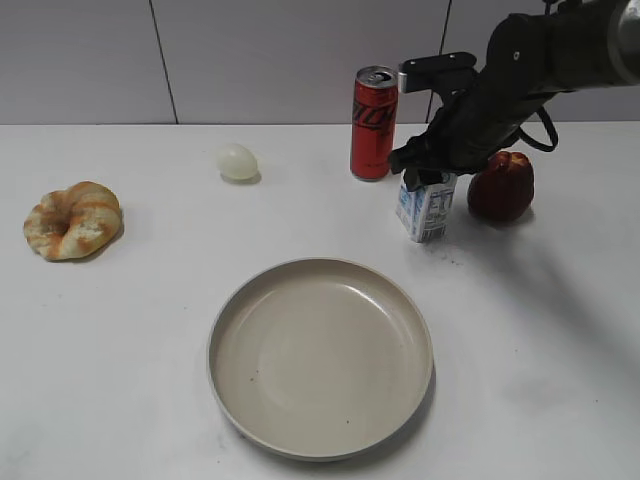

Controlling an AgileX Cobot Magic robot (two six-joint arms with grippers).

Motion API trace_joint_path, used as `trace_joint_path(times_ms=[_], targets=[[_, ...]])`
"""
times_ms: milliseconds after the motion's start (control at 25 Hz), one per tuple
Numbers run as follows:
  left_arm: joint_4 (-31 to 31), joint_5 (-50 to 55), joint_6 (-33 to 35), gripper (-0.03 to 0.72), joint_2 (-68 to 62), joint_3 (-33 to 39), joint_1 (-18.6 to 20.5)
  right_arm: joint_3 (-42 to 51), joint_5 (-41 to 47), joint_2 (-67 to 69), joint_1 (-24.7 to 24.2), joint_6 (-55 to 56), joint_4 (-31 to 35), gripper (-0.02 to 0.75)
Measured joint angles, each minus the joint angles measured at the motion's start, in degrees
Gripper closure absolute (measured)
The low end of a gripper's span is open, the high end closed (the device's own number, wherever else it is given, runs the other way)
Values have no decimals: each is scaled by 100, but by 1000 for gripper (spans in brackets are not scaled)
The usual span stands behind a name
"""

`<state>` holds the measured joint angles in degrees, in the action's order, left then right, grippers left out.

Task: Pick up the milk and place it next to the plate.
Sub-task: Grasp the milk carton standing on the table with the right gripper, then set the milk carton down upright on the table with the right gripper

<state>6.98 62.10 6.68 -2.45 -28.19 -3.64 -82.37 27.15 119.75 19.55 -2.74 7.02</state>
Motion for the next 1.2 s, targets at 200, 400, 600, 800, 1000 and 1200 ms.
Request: trace_joint_path(times_ms=[200, 400, 600, 800, 1000, 1200], targets=[[0, 0, 0, 461, 0, 0, 0, -42, 39, 0, 0, -29, 0, 440], [0, 0, 0, 461, 0, 0, 0, -373, 585, 4, 0, -523, 0, 442], [0, 0, 0, 461, 0, 0, 0, -922, 1297, 4, 0, -1259, 247, 442], [0, 0, 0, 461, 0, 0, 0, -1283, 1874, 4, 122, -2828, 1140, 444], [0, 0, 0, 461, 0, 0, 0, -1305, 1978, 4, 520, -4256, 1550, 445], [0, 0, 0, 461, 0, 0, 0, -1305, 1961, 12, 832, -5333, 1633, 445]])
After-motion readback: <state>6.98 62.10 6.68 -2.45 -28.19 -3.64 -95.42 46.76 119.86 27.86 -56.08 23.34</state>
